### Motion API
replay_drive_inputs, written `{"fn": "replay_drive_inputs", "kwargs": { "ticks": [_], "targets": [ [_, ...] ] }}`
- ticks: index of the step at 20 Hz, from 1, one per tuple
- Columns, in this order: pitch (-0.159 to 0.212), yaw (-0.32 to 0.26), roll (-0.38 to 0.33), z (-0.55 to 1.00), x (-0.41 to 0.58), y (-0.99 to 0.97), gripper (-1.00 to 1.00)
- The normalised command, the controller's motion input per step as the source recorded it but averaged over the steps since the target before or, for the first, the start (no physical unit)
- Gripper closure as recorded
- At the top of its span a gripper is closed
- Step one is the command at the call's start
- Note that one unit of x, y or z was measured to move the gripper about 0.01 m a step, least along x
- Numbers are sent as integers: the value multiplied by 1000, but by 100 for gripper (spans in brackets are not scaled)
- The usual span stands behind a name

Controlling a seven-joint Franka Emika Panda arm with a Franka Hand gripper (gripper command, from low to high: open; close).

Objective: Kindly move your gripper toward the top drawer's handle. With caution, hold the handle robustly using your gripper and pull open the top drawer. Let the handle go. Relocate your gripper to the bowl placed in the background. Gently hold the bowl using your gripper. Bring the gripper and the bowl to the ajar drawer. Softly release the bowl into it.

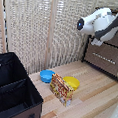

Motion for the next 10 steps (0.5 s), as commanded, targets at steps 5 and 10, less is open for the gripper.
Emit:
{"fn": "replay_drive_inputs", "kwargs": {
  "ticks": [5, 10],
  "targets": [
    [2, -5, 5, 65, 6, 0, 100],
    [14, -13, 4, 222, 0, 0, 100]
  ]
}}
